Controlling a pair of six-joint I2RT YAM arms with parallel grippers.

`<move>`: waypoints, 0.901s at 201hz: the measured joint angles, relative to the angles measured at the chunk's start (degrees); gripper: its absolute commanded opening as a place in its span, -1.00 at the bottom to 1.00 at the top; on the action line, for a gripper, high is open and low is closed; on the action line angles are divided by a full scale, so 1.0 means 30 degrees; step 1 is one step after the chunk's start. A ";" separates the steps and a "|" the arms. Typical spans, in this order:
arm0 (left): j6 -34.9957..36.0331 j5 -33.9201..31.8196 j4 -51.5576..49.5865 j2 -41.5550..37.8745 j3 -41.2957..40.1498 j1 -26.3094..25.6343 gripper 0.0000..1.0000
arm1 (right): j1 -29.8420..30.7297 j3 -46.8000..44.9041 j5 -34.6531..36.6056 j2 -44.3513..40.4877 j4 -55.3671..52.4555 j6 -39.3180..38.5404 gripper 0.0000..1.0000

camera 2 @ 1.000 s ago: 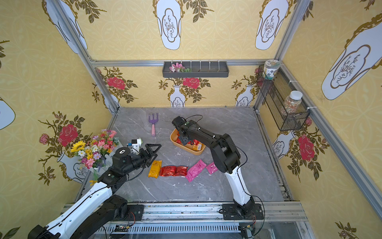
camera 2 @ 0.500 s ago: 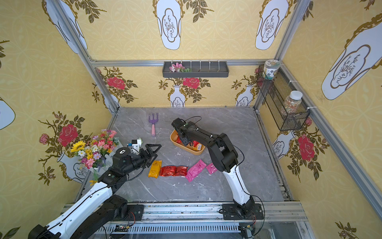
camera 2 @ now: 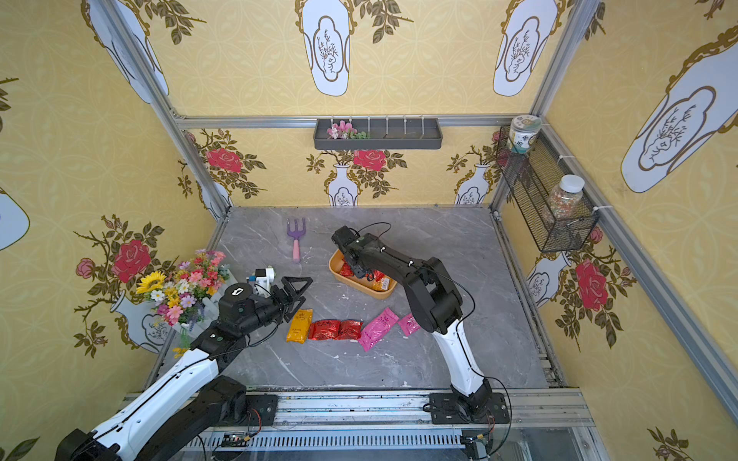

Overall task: Take the tea bags out of the storage box
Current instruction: Pick up the tea bag from the storage box.

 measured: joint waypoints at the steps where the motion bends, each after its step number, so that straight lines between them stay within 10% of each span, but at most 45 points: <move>1: 0.0000 0.0000 0.0000 0.0000 0.0000 0.0000 0.98 | 0.0000 -0.0022 0.0000 -0.0022 0.0000 0.0022 0.22; 181: 0.0641 -0.0721 0.2586 0.8021 0.5530 -0.5122 0.88 | -0.4532 -0.6484 -0.2025 -0.8626 0.0401 0.1741 0.07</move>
